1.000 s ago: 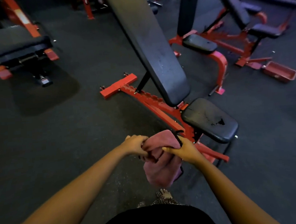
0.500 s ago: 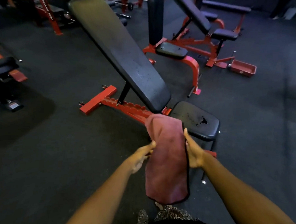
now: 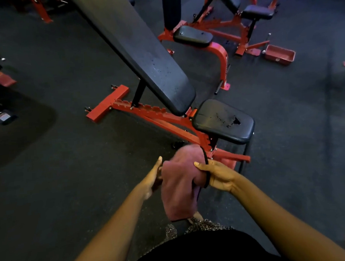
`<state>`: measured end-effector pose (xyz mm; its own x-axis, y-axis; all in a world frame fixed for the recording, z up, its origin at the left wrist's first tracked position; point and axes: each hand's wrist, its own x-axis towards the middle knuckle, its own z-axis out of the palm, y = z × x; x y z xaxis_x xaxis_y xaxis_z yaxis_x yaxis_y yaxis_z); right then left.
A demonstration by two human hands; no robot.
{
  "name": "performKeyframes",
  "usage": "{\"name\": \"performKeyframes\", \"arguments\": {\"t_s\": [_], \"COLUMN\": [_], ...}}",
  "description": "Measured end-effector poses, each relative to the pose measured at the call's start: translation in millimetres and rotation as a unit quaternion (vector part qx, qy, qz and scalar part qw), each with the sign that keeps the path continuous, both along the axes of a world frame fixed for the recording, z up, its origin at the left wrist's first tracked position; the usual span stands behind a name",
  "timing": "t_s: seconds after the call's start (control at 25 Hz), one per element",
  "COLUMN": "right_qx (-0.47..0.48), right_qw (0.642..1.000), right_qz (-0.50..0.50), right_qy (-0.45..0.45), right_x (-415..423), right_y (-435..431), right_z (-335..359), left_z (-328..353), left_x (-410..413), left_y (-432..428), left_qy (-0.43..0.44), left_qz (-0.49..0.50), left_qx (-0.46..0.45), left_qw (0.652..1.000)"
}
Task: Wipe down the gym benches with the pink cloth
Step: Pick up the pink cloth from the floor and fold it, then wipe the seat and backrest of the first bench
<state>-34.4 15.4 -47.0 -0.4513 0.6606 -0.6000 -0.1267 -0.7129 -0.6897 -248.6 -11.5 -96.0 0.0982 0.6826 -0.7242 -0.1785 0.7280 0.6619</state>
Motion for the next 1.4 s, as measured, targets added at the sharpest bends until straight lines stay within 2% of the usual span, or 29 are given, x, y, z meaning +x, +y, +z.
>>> {"name": "performKeyframes", "arguments": {"t_s": [0.2,0.28,0.36,0.44,0.52,0.6,0.72,0.76,0.8,0.84,0.88,0.92,0.96,1.0,1.04,1.08,1.12,1.16,1.24,1.28,1.36,1.4], "right_qx": [0.023,0.026,0.027,0.024,0.003,-0.025,-0.014,0.032,0.093,0.158,0.222,0.275,0.313,0.338,0.354,0.360,0.352,0.336,0.296,0.265,0.204,0.181], "right_qw": [0.997,0.993,0.990,0.991,0.992,0.989,0.980,0.976,0.950,0.893,0.816,0.745,0.701,0.683,0.685,0.711,0.752,0.797,0.882,0.918,0.956,0.957], "right_qz": [-0.076,-0.111,-0.134,-0.126,-0.101,-0.066,-0.041,0.027,0.140,0.257,0.334,0.359,0.342,0.307,0.275,0.253,0.237,0.222,0.159,0.102,-0.035,-0.086], "right_qy": [-0.009,-0.015,-0.024,-0.034,-0.071,-0.134,-0.196,-0.215,-0.262,-0.335,-0.417,-0.490,-0.542,-0.570,-0.574,-0.548,-0.504,-0.450,-0.329,-0.276,-0.208,-0.209], "right_x": [23,34,40,44,50,56,73,78,83,88,90,91,96,101,109,119,130,139,149,148,140,133], "right_y": [8,16,24,32,47,63,90,98,108,119,127,136,149,163,177,191,206,217,232,236,251,259], "right_z": [5,5,0,-8,-17,-23,-32,-29,-28,-26,-27,-27,-28,-26,-25,-21,-18,-11,5,9,9,6], "left_z": [8,12,12,18,20,19,17,18,19,21,23,25,25,26,27,28,30,31,31,34,28,20], "left_x": [15,17,22,28,36,40,43,43,44,48,53,60,69,79,87,91,91,87,79,80,94,103], "left_y": [14,17,23,31,46,60,91,103,115,127,138,147,158,168,178,189,201,211,230,234,250,258], "left_qy": [-0.205,-0.243,-0.192,-0.093,-0.036,-0.026,-0.009,0.003,0.026,0.066,0.131,0.220,0.313,0.386,0.430,0.452,0.452,0.435,0.368,0.307,0.126,0.071], "left_qz": [0.044,0.045,-0.040,-0.090,-0.047,-0.003,-0.032,-0.061,-0.095,-0.132,-0.175,-0.228,-0.288,-0.340,-0.365,-0.367,-0.354,-0.334,-0.262,-0.208,-0.088,-0.056], "left_qx": [-0.001,-0.007,-0.020,-0.002,0.029,0.044,0.086,0.103,0.119,0.135,0.159,0.197,0.245,0.290,0.322,0.331,0.338,0.341,0.341,0.317,0.198,0.138], "left_qw": [0.978,0.969,0.980,0.992,0.998,0.999,0.996,0.993,0.988,0.980,0.963,0.928,0.872,0.807,0.760,0.743,0.746,0.763,0.825,0.873,0.968,0.986]}}
